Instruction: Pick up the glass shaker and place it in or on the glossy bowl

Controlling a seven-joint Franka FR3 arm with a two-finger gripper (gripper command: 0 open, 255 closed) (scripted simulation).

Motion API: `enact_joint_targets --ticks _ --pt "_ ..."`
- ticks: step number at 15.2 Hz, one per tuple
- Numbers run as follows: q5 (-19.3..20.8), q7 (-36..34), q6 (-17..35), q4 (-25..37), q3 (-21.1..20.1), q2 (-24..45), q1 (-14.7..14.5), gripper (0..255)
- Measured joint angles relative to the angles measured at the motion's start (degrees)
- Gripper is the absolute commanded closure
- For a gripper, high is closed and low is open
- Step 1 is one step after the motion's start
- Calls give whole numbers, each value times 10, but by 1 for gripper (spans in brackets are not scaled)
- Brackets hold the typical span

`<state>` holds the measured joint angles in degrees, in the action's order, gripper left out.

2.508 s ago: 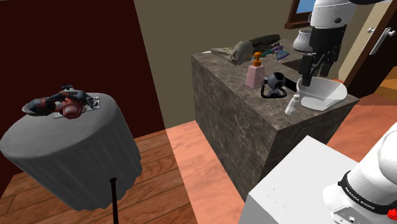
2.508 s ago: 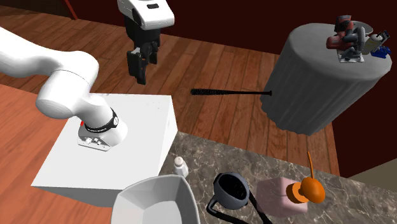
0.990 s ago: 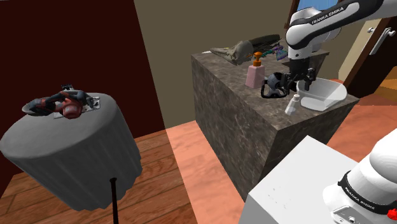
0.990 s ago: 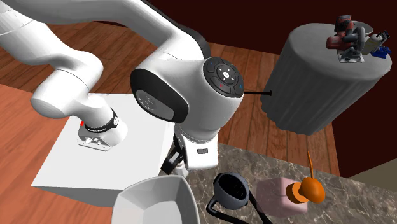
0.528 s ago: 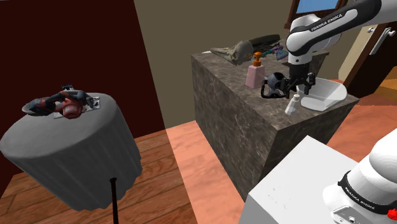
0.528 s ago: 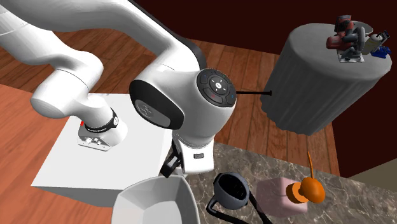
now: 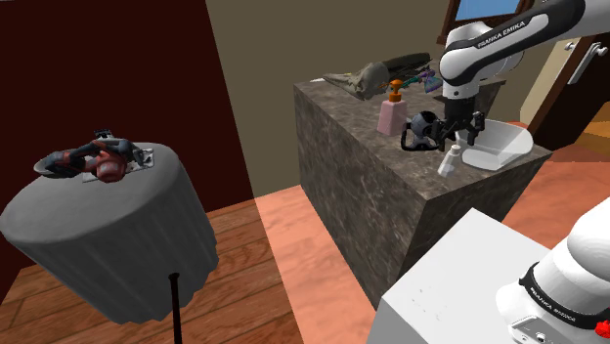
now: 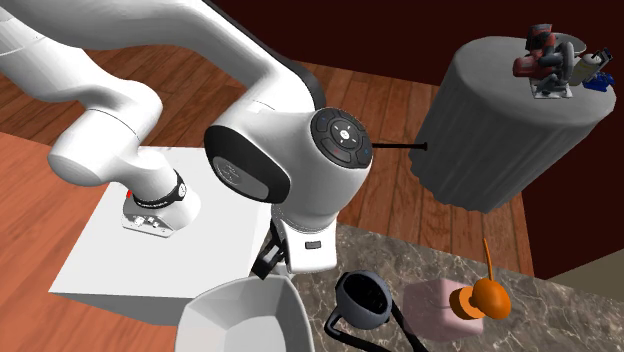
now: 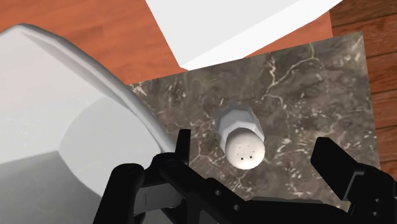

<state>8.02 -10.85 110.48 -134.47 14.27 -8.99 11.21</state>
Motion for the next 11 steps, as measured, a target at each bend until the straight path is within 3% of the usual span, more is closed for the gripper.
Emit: enact_joint_targets --ticks 11 --pt "2 3 -7 5 2 -4 2 255"
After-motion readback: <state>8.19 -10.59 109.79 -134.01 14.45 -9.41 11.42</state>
